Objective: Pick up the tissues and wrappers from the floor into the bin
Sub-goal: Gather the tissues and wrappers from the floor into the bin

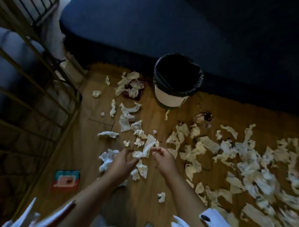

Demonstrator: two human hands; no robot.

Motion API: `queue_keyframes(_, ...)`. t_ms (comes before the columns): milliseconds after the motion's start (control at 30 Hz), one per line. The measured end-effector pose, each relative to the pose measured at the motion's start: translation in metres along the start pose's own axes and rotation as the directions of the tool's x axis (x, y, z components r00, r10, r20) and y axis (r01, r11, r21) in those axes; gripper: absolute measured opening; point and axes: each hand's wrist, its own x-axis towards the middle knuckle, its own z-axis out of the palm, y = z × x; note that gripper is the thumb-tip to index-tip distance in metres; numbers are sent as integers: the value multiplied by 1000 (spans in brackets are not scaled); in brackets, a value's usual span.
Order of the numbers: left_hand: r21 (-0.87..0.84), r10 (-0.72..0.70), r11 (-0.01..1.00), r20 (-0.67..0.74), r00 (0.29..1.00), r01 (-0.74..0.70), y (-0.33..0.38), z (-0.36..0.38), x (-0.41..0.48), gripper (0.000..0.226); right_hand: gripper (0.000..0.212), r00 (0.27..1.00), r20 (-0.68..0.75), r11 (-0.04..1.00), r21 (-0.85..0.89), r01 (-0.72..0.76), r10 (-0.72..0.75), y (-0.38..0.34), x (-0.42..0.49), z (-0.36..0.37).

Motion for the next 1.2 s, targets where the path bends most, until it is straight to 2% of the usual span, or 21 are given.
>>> queue_keyframes(167,12,-45,999,31,998,45,-70,6,-14,45,18,1000,-4,999,-52,-18,17,56,-5,35)
queue_keyframes(300,18,-12,1000,38,999,11,-133,-2,8,41,19,999,-11,993,-111,30,-31,103,26,80)
queue_keyframes(567,39,23,999,-258,966,-13,-307,-10,124,38,22,979,100,924,-325,202,-179,211,165,193)
queue_keyframes(667,89,48,996,-396,917,-14,-371,-7,198,41,21,933,200,829,-429,358,-299,247,227,223)
queue_keyframes(767,72,116,993,-518,847,-91,-401,-11,260,41,19,858,258,715,-474,513,-445,270,279,239)
queue_keyframes(833,103,164,986,-538,827,-129,-410,-17,285,44,19,805,274,630,-510,585,-526,279,300,242)
queue_keyframes(900,155,152,984,-498,854,-85,-417,-28,295,50,21,761,318,528,-570,630,-565,285,308,243)
queue_keyframes(967,200,59,980,-405,912,26,-426,-43,291,58,32,742,381,436,-627,646,-551,289,309,246)
queue_keyframes(1033,339,-20,933,-294,955,124,-438,-56,278,69,56,756,440,365,-684,632,-485,290,306,255)
queue_keyframes(1100,457,-87,864,-274,958,209,-452,-63,260,78,76,795,470,317,-742,591,-384,292,304,271)
queue_keyframes(1167,445,-142,856,-288,947,264,-470,-66,255,68,77,804,509,209,-788,578,-307,296,312,289)
queue_keyframes(1200,537,-76,812,-292,953,229,-476,-68,253,56,70,792,541,155,-789,594,-282,302,319,295)
